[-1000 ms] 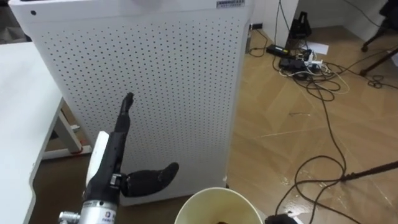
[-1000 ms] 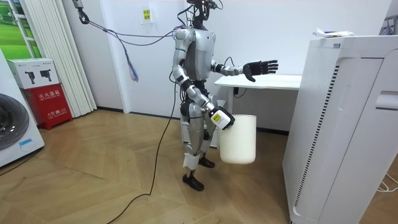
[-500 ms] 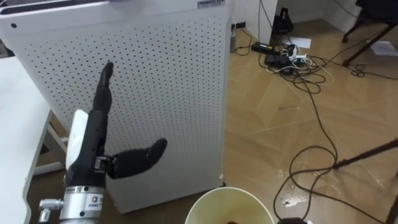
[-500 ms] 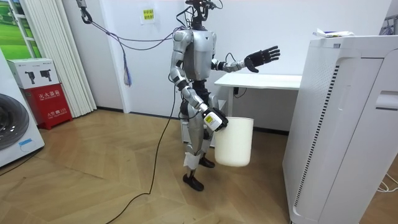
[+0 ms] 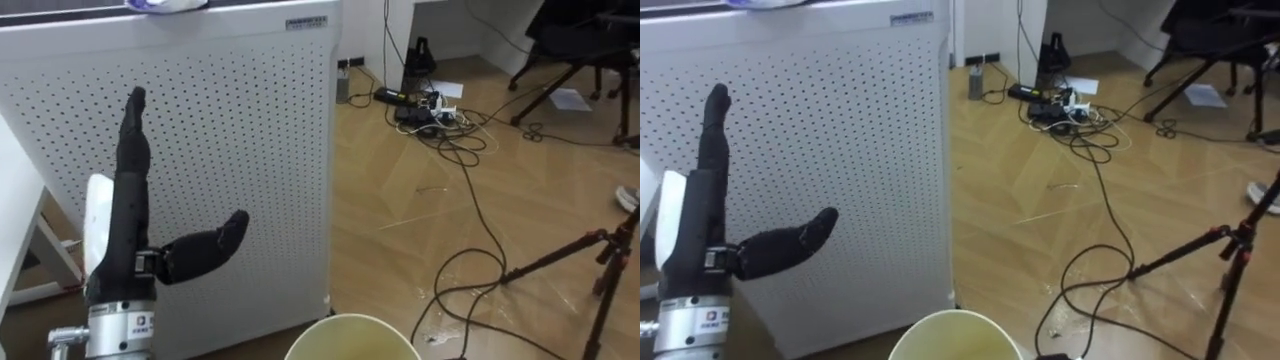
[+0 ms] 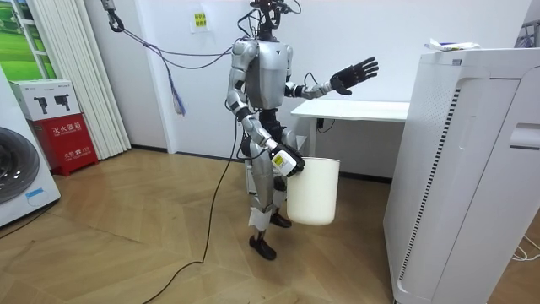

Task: Pick garbage

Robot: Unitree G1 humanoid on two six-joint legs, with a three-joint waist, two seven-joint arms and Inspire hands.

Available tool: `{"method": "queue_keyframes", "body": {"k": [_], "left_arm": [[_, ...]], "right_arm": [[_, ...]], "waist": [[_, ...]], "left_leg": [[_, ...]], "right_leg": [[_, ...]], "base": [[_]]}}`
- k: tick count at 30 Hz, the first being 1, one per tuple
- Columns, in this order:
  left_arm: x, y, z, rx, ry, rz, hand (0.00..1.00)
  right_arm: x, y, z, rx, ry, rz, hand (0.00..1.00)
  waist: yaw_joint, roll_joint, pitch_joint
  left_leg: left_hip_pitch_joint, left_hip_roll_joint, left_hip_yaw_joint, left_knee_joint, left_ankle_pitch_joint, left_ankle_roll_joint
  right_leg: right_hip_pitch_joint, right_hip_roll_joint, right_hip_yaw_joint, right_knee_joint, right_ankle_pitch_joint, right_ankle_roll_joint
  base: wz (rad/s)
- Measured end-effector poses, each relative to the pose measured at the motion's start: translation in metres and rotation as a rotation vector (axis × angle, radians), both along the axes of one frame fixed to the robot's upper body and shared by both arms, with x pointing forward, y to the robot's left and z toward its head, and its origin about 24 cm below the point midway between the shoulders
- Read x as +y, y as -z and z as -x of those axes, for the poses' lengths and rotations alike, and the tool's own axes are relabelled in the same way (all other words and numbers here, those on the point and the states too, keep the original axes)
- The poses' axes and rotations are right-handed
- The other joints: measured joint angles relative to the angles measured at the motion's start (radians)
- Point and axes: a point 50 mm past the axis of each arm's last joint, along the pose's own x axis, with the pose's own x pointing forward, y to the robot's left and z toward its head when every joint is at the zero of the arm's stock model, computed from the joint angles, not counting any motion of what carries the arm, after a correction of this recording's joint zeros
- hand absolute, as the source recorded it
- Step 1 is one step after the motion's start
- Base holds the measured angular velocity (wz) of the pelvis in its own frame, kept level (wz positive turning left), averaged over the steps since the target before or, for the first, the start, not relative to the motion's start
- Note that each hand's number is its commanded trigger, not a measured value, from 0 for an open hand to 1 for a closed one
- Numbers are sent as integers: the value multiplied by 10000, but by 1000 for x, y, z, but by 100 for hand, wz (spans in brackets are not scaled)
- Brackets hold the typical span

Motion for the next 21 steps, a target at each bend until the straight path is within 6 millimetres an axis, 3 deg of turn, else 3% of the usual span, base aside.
{"method": "queue_keyframes", "body": {"k": [2, 3, 4, 5, 6, 7, 8, 9, 14, 16, 17, 19, 20, 21], "left_arm": [[-1, -1, 0, -111, 89, 34, 0], [-1, -1, 1, -180, 82, 32, 0], [-1, -2, 1, -208, 41, 21, 0], [1, -1, 2, -241, -90, 10, 0], [3, -2, 2, -257, -172, -33, 0], [3, -1, 2, -247, -188, -36, 0], [2, -1, 3, -256, -199, -48, 0], [2, -2, 2, -280, -198, -168, 0], [1, -4, 2, -369, -117, -172, 0], [0, -8, 2, -582, -39, -130, 0], [0, -8, 2, -612, -28, -101, 0], [-2, -12, 1, -796, 26, -133, 0], [-2, -12, 0, -853, 24, -133, 0], [-2, -14, 0, -973, -14, -184, 0]], "right_arm": [[-2, 1, 3, 99, 70, 93, 100], [-7, 2, 4, 145, 135, 262, 100], [-7, 2, 5, 166, 155, 284, 100], [-7, 3, 7, 228, 172, 299, 100], [-7, 4, 10, 291, 178, 304, 100], [-8, 5, 11, 332, 186, 309, 100], [-8, 5, 11, 335, 195, 344, 100], [-8, 4, 11, 321, 193, 356, 100], [-8, 4, 10, 291, 173, 338, 100], [-6, 4, 10, 296, 189, 290, 100], [-7, 4, 10, 281, 193, 309, 100], [-7, 5, 12, 318, 284, 356, 100], [-7, 5, 12, 313, 304, 366, 100], [-8, 5, 12, 305, 347, 406, 100]], "waist": [[108, -5, 8], [223, 64, -8], [341, 107, -19], [390, 171, -95], [361, 74, -137], [355, 18, -165], [363, -72, -142], [388, -118, -143], [343, -149, -106], [311, -227, -75], [313, -221, -69], [165, -216, -37], [104, -189, -36], [36, -102, -36]], "left_leg": [[-706, -401, -291, -963, 153, -27], [-1014, -538, -495, -1801, 684, 24], [-1135, -562, -571, -1997, 1031, 59], [-1064, -614, -601, -2085, 1389, 200], [-928, -758, -573, -2159, 1571, 371], [-868, -783, -474, -2228, 1683, 449], [-774, -818, -343, -2231, 1776, 551], [-768, -889, -354, -2097, 1645, 693], [-754, -1178, -368, -1389, 981, 955], [-685, -1496, -419, -960, 380, 1109], [-654, -1585, -422, -859, 265, 1151], [-489, -1842, -346, -492, -121, 1407], [-429, -1857, -345, -395, -228, 1467], [-251, -1848, -357, -306, -389, 1578]], "right_leg": [[-13, -101, 43, 37, -90, 66], [-24, -102, 104, 104, -202, 185], [-22, -133, 132, 216, -292, 235], [-39, -202, 47, 448, -506, 445], [11, -418, -222, 573, -682, 606], [32, -535, -356, 587, -735, 640], [112, -700, -542, 567, -785, 685], [190, -788, -616, 556, -826, 681], [553, -1149, -798, 628, -1237, 897], [685, -1490, -894, 1413, -1723, 1118], [585, -1580, -985, 1842, -1779, 1191], [-17, -2086, -1089, 3949, -1628, 1258], [-127, -2135, -1054, 4372, -1472, 1254], [-357, -2186, -1002, 5020, -1046, 1251]], "base": [[0], [-30], [-40], [-11], [4], [12], [0], [0], [11], [12], [18], [33], [46], [31]]}}
